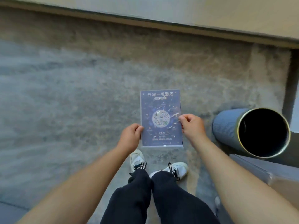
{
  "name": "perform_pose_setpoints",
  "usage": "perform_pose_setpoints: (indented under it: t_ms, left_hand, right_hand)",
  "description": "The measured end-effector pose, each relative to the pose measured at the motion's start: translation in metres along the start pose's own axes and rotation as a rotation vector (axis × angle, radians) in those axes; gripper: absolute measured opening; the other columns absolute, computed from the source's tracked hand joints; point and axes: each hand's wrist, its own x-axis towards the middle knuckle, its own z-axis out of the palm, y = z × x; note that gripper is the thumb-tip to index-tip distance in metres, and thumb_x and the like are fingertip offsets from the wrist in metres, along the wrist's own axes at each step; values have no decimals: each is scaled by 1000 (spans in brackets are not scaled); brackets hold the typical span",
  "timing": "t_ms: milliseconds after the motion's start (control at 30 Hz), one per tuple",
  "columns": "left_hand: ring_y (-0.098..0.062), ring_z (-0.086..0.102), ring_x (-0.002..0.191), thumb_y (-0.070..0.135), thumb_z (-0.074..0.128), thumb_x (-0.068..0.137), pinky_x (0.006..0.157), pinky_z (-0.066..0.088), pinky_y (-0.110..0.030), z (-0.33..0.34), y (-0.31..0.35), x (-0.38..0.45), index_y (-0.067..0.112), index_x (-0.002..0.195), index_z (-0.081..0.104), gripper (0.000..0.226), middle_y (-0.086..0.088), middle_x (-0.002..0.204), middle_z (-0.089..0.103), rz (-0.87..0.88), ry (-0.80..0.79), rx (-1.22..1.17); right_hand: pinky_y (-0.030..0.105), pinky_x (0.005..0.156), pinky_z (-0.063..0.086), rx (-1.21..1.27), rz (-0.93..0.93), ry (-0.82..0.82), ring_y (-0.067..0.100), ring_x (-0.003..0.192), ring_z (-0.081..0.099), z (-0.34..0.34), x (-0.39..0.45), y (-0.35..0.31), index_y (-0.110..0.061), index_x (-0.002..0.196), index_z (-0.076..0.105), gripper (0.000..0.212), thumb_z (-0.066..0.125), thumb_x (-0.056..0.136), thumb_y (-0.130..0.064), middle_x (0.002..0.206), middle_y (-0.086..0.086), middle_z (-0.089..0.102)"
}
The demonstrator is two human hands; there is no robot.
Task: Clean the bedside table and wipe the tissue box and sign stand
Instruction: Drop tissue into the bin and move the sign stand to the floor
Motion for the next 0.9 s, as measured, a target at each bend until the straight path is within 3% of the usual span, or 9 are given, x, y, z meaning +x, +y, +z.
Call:
perform_pose_setpoints:
  t_ms: [133, 267, 400, 500, 600, 733, 900]
  left_hand:
    - [-21, 66, 73, 24, 49, 97, 71, 49, -32, 0, -84, 62, 18, 77, 62, 25, 4, 69, 66, -82, 6, -45]
    - [-20, 70, 76, 25, 50, 96, 74, 52, -34, 5, -152, 129, 13, 82, 68, 26, -4, 78, 73, -121, 19, -56]
    - [-31, 68, 82, 26, 48, 98, 78, 54, -43, 14, -195, 192, 7, 85, 67, 30, -12, 82, 73, -158, 55, -52]
    - [-31, 67, 82, 28, 47, 98, 78, 54, -42, 20, -201, 232, 8, 88, 67, 30, -12, 85, 72, -161, 94, -24]
    - [-30, 63, 76, 29, 47, 99, 69, 48, -35, 25, -191, 266, 6, 86, 67, 33, -12, 84, 70, -143, 130, 11]
    - [-24, 57, 71, 21, 48, 97, 66, 42, -31, 33, -170, 302, 13, 81, 66, 25, -6, 79, 65, -63, 101, 9]
    - [-21, 66, 99, 11, 47, 97, 85, 48, -28, 49, -145, 319, 8, 113, 69, 27, -4, 108, 71, -8, -92, -50]
  right_hand:
    - [53, 74, 55, -125, 11, -129, 29, 73, 65, 90, 57, 20, -23, 68, 64, 21, 59, 88, -24, 73, 2, 68]
    - [54, 75, 55, -201, -2, -197, 34, 80, 67, 162, 109, 36, -22, 69, 64, 21, 57, 89, -22, 78, 9, 70]
    - [52, 76, 56, -254, -29, -219, 34, 81, 67, 210, 154, 45, -17, 74, 67, 20, 56, 90, -20, 77, 10, 70]
    - [54, 77, 55, -228, -34, -197, 35, 74, 64, 228, 184, 50, -6, 78, 67, 20, 53, 88, -15, 79, 17, 70]
    - [49, 70, 53, -213, -40, -166, 25, 64, 51, 232, 214, 50, 3, 85, 66, 21, 51, 86, -11, 73, 20, 64]
    - [50, 76, 55, -143, 6, -84, 27, 68, 59, 222, 246, 54, -15, 68, 66, 25, 53, 89, -9, 79, 16, 70]
    - [39, 70, 54, -38, 66, -46, 17, 63, 58, 206, 257, 63, -20, 62, 59, 29, 57, 88, -6, 68, -1, 64]
